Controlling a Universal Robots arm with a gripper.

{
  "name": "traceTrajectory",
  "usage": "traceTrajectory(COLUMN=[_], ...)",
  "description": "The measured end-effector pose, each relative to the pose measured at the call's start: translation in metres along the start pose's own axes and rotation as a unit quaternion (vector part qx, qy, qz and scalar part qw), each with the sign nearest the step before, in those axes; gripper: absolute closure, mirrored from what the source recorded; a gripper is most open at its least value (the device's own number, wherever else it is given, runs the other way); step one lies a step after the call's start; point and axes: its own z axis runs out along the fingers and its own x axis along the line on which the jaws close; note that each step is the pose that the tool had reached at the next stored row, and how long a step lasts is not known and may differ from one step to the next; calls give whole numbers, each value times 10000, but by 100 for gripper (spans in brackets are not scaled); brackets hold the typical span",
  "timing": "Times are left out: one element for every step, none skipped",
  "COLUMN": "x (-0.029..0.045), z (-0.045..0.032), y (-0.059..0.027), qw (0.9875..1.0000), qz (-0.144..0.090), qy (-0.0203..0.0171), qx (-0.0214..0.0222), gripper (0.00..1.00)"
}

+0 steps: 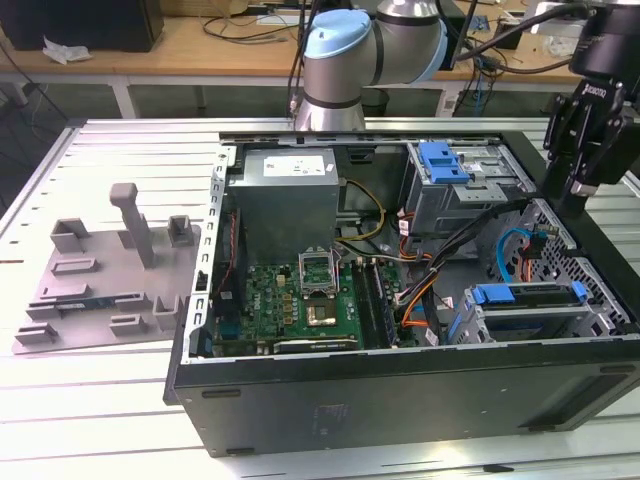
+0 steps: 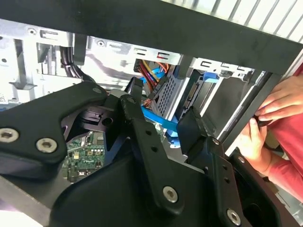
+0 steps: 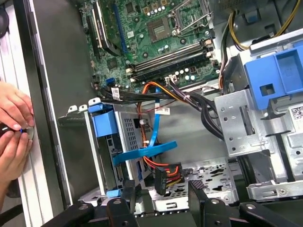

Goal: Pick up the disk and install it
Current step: 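Insert the first disk wire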

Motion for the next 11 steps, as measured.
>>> traceTrajectory(x=[-2,-4,-8,-14,-23,-32,-40,-47,-52,-56,-58], z=[7,16,26,44,71,97,120,142,158,170,175], y=[0,-1,-2,-2,-3,-3,-4,-5,-5,-5,-5], qw=[10000,10000,10000,10000,10000,9999,9999,9999,9999,9999,9999], qz=[14,26,36,49,63,74,84,94,100,106,109], qy=[20,37,46,57,70,78,86,94,101,109,114], qx=[1,2,1,0,-1,-2,-3,-4,-4,-4,-3], gripper=[44,44,44,44,52,59,59,59,59,59,59])
